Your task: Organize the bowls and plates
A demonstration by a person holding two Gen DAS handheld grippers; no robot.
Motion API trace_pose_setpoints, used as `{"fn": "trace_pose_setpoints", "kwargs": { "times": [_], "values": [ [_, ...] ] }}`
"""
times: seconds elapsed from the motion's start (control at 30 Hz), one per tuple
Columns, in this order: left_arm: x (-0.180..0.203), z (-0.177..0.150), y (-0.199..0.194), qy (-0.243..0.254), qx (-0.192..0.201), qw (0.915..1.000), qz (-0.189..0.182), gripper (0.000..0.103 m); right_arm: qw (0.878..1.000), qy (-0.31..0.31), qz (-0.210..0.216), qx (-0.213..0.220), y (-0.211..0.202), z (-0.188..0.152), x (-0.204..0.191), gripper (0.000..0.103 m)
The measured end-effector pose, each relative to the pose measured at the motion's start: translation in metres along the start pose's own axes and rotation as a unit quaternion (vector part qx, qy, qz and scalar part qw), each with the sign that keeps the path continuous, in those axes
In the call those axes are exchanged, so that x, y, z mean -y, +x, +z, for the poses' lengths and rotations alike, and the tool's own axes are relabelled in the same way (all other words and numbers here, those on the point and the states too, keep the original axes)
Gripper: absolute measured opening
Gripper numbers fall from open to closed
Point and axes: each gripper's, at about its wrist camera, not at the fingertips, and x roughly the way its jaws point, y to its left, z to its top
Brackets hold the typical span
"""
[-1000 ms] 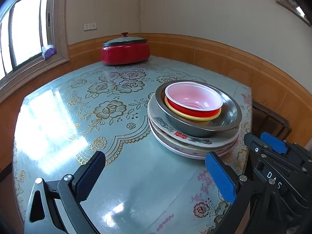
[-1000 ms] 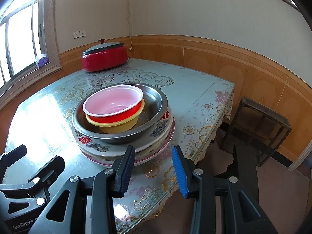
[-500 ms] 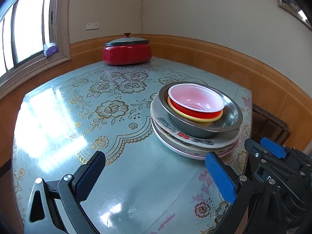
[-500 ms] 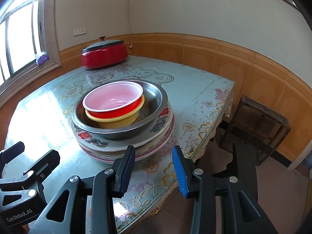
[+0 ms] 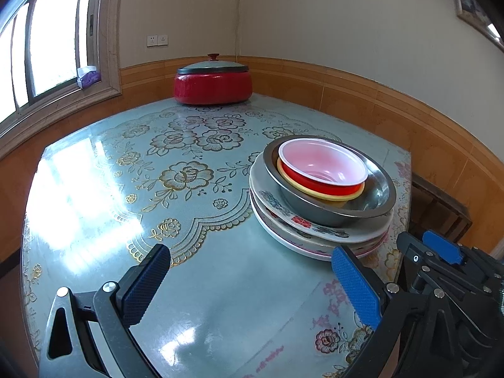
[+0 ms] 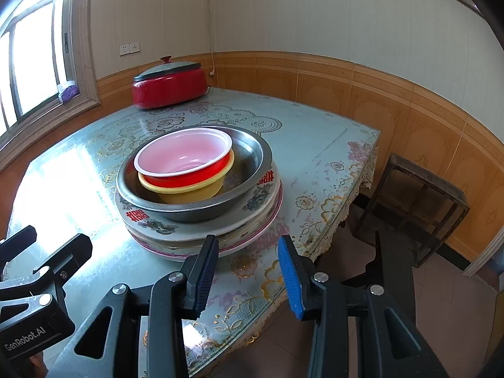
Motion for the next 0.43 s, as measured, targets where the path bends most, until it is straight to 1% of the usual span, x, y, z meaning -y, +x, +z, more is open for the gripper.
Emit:
{"fn": "trace_pose_setpoints", "kwargs": {
  "times": [0.13,0.2,0.3,0.33,0.37,0.4,0.43],
  "values": [
    [0.0017,-0.0002,0.0007,0.002,0.000,1.0000,0.010,0.103,1.000,-0.004,0.001,-0.001,0.0015,0.0006,-0.0010,0.039],
    [0.0013,-0.0016,-0.0016,0.002,0.008,1.0000,0.004,0.103,1.000,-0.006,0.002,-0.002,0.0025,0.0004,-0.0019,0.039],
    [0.0015,-0.0022,-0.0047,0.005,0.019,0.9998,0.007,0.096,1.000,-0.007,0.004,-0.004,0.0038,0.0000,-0.0024,0.039],
    [0.0012,-0.0023,-0.0048,0.006,0.019,0.9997,0.011,0.096,1.000,-0.008,0.005,-0.005,0.0042,0.0001,-0.0022,0.039],
    [0.0002,-0.0022,-0.0042,0.004,0.018,0.9998,0.011,0.096,1.000,-0.008,0.006,-0.005,0.0047,0.0004,-0.0023,0.039],
    [-0.0010,-0.0015,-0.0027,0.002,0.014,0.9999,0.004,0.098,1.000,-0.009,0.007,-0.005,0.0051,0.0010,-0.0024,0.039],
    [-0.0023,-0.0012,-0.0005,0.000,0.006,1.0000,0.002,0.103,1.000,-0.011,0.008,-0.005,0.0052,0.0017,-0.0021,0.039]
  ]
}}
